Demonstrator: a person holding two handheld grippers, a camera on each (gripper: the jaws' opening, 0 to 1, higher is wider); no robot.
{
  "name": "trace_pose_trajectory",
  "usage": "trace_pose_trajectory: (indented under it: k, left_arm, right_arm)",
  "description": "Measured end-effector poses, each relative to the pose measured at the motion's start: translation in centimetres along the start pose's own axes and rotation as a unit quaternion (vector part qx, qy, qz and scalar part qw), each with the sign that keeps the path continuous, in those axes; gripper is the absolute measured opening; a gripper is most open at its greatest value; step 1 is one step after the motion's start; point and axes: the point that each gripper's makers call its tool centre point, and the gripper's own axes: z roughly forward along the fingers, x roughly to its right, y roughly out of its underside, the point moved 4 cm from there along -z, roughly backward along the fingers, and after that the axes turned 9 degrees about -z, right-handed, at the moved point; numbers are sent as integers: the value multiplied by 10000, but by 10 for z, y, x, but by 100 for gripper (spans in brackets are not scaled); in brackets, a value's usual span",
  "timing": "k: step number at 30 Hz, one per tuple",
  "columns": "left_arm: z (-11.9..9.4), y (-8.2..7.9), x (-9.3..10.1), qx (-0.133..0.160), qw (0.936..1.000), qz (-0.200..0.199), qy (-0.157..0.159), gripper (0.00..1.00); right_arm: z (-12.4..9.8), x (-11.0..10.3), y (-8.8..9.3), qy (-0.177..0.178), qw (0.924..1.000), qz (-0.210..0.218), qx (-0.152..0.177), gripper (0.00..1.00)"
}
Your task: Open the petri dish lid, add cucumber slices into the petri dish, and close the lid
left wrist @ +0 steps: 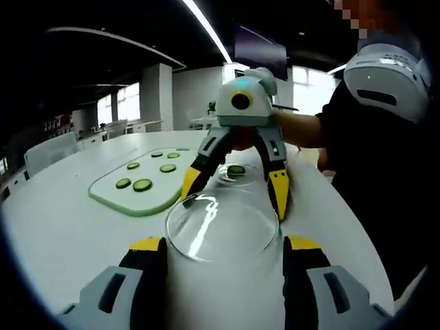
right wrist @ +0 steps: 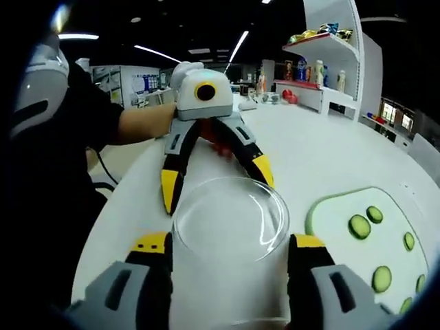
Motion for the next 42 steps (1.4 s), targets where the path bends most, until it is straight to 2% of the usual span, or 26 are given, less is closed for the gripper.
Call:
trace_pose_trajectory:
  k: [4, 11, 22, 31, 42]
  left_arm:
    - [0, 0, -2, 43, 10000, -1, 5, 62]
    - [0, 0, -3, 142, 9999, 20, 63, 61]
    - [-2, -2, -3, 102, 9999, 29, 88, 61]
    - [-4, -11, -2, 158, 9998, -5, 137, 61]
    - [8, -29, 7, 131, 9996, 92, 244, 61]
  right_arm:
    - [1, 0, 0, -4, 10000, -58, 14, 62]
    - [2, -1, 1, -10, 9998, -91, 181, 60]
    - [2, 0, -2, 87, 9995, -115, 296, 59]
    - [-6, 2, -8, 100, 9992, -55, 382, 59]
    - [-29, -1, -9, 237, 9989, -32, 408, 59]
